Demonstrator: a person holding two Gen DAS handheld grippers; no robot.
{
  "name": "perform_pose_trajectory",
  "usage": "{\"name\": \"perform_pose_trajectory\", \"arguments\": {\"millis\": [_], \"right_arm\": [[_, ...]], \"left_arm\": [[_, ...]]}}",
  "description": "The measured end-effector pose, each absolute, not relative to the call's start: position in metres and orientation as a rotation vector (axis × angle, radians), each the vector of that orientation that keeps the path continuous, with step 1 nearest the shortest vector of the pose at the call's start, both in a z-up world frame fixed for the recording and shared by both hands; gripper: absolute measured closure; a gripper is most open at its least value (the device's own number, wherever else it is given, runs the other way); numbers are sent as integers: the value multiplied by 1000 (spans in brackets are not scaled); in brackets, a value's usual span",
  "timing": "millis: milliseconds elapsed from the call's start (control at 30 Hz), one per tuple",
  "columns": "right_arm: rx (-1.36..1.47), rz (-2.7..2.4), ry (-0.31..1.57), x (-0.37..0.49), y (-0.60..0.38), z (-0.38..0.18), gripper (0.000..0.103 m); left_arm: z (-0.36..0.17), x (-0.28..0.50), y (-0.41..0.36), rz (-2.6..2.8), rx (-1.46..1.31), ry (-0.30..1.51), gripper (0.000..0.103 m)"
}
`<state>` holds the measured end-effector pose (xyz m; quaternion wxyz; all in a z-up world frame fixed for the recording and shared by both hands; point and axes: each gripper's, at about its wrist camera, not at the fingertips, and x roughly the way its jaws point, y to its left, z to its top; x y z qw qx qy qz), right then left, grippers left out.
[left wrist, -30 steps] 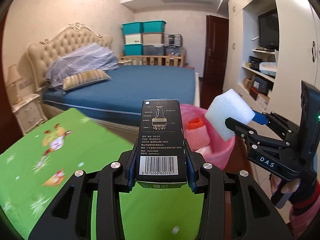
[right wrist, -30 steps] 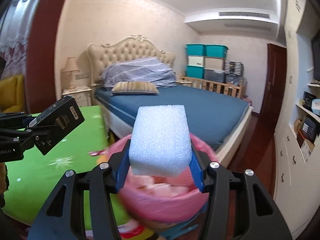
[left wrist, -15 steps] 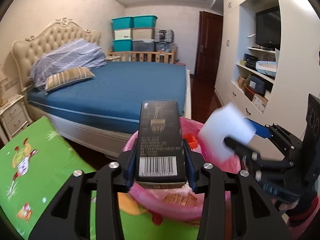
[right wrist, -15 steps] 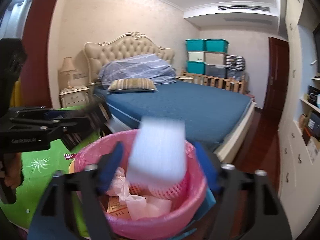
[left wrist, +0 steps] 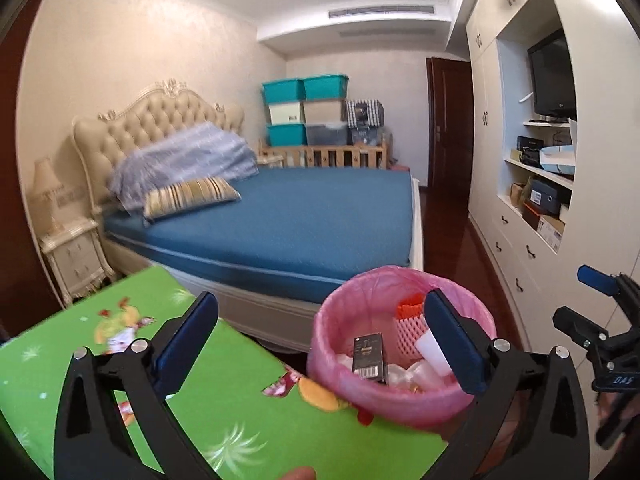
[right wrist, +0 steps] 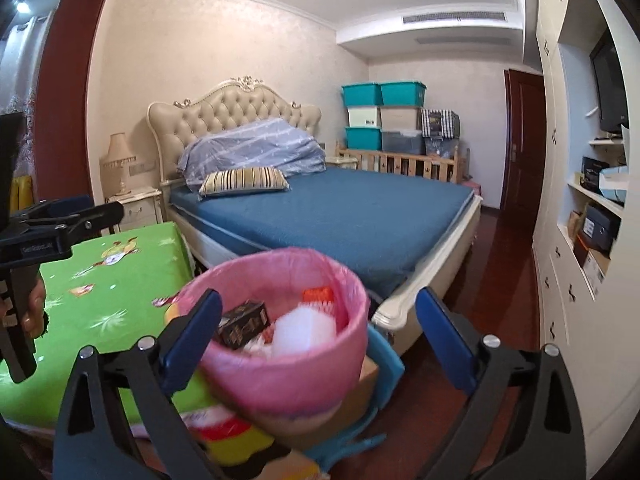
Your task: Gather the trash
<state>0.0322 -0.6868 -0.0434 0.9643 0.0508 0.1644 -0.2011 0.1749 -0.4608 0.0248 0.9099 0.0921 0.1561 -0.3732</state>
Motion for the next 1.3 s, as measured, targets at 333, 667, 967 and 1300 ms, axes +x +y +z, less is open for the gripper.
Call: {"name": "perform_pose_trajectory", "arguments": {"millis": [333, 667, 967, 1300], "right_arm": [[82, -461, 402, -3, -644, -26, 5], [61, -451, 423, -2, -629, -15, 5], [48, -445, 420, -4, -625, -17, 5], [57, -438, 384, -11, -623, -15, 5]], "left_arm": [[22, 119, -408, -843, 156, 350, 6], [13, 105, -397, -855, 196, 344, 6], [8, 107, -397, -842, 186, 357, 6], [9, 110, -392, -822, 170, 353, 6]]}}
